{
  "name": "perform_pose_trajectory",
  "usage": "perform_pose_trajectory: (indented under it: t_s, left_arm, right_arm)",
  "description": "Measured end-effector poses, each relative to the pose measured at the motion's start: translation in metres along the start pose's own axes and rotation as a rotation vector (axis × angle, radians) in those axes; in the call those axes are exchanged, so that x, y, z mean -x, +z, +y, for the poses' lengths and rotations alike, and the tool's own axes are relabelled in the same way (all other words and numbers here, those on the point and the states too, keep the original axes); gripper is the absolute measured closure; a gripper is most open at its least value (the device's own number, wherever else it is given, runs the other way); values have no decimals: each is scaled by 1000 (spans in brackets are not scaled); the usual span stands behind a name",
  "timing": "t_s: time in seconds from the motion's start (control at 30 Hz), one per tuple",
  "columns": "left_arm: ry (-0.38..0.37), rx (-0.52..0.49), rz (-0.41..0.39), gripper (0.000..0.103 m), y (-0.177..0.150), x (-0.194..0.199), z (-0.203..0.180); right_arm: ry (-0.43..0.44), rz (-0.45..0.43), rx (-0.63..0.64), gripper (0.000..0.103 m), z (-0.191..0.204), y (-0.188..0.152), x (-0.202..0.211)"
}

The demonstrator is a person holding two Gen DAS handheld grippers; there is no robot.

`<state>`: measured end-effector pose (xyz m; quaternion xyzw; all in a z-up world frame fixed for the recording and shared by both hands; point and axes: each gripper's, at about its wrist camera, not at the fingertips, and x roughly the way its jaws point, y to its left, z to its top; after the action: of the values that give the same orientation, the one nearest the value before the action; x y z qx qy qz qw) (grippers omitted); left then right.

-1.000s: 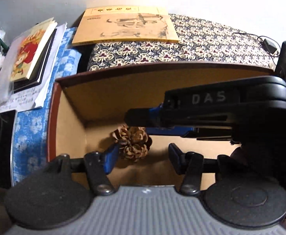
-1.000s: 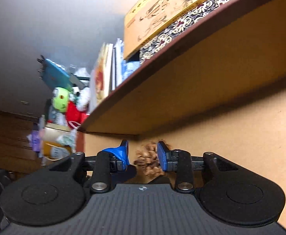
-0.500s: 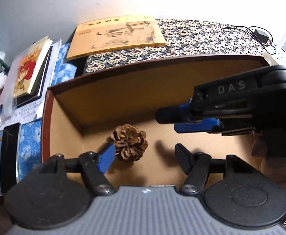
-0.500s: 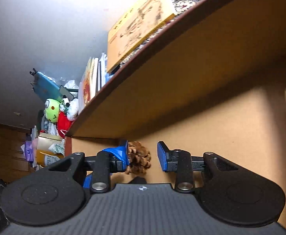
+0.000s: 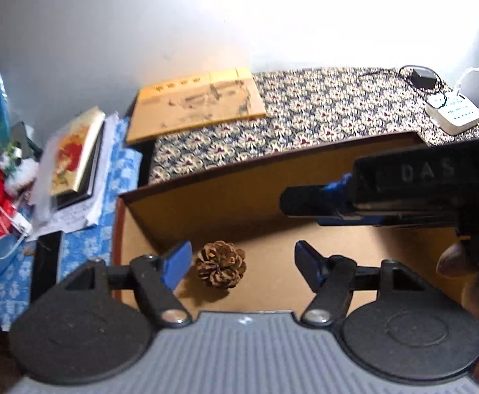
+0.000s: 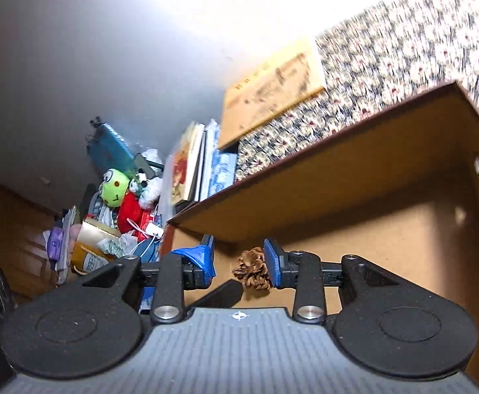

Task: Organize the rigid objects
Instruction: 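Open the right gripper to drop the pine cone inside the box, then withdraw the right gripper from the box toward the orange tape measure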

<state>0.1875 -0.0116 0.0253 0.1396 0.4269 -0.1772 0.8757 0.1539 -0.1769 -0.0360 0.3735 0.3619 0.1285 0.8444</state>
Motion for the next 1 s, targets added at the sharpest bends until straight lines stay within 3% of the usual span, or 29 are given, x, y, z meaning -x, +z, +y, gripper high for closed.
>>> perform_pose_trajectory:
  t_s: [0.43, 1.0]
  left_arm:
    - [140, 70, -65, 30, -32, 62, -30]
    - [287, 146, -23, 28, -72, 104, -64]
  right_arm:
    - [-15, -56, 184, 85, 23, -44, 56]
    - [44, -76, 267, 85, 28, -84, 98]
